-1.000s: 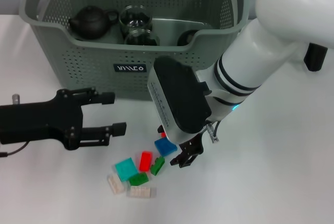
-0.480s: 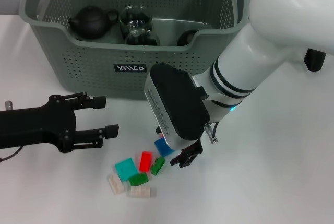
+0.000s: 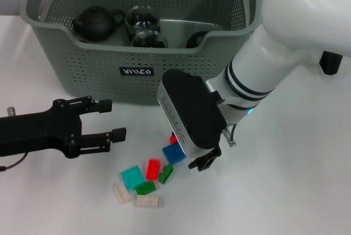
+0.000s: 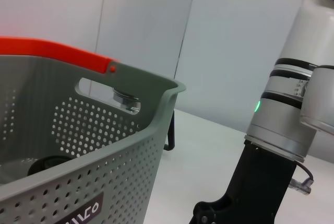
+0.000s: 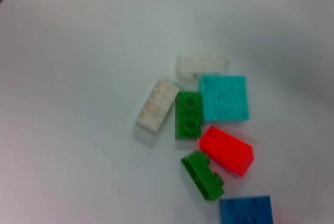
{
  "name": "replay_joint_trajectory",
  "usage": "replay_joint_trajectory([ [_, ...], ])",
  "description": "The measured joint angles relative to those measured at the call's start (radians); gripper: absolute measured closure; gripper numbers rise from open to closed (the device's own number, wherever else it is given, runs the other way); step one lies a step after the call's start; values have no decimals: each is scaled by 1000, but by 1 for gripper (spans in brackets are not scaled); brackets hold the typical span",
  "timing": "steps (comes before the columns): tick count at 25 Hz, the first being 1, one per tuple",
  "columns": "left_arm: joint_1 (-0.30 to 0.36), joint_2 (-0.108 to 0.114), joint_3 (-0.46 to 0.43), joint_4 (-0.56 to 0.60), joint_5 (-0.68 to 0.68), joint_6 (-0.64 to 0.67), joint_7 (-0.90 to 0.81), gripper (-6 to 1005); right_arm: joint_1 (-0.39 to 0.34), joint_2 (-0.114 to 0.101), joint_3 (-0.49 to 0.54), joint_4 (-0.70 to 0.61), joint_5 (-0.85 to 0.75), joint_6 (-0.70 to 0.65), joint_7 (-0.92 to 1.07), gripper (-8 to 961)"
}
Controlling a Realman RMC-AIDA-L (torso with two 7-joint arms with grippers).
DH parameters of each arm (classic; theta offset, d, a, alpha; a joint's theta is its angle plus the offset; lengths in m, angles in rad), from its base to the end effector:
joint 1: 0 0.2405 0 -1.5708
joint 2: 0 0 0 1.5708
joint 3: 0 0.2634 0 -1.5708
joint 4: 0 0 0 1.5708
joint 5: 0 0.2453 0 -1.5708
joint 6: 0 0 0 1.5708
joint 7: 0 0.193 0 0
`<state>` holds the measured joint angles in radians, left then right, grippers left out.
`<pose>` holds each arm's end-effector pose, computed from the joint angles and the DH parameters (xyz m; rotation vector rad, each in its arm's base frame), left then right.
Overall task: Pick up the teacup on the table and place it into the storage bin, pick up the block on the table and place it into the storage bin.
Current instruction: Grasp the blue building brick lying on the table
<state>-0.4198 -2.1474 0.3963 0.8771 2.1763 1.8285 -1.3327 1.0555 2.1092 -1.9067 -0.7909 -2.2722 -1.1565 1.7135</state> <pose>-0.2980 0.3230 -0.0016 -2.6781 -0.5992 -0.7406 0.1131 0.3958 -0.2043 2.9028 0.7964 0.7199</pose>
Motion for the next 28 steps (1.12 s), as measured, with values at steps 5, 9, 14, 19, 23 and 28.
replay_joint_trajectory([
  [5, -3, 0, -1, 0, -1, 5, -2, 217, 6, 0, 0, -12, -17, -8, 5, 148],
  [9, -8, 1, -1, 0, -1, 9, -3, 217, 15, 1, 1, -25, -20, -15, 9, 148],
  [14, -8, 1, 1, 3, -9, 13, -3, 217, 25, 8, -4, -19, -9, 0, 2, 148],
  [19, -8, 3, 1, 4, -10, 19, -1, 218, 22, 10, -68, -17, 31, 47, -1, 152],
  [23, -9, 4, 1, 6, -10, 20, 0, 218, 16, 12, -115, -15, 45, 86, -2, 163],
  [28, -9, 5, 1, 6, -10, 21, -1, 218, 15, 12, -121, 1, 49, 96, -6, 176],
])
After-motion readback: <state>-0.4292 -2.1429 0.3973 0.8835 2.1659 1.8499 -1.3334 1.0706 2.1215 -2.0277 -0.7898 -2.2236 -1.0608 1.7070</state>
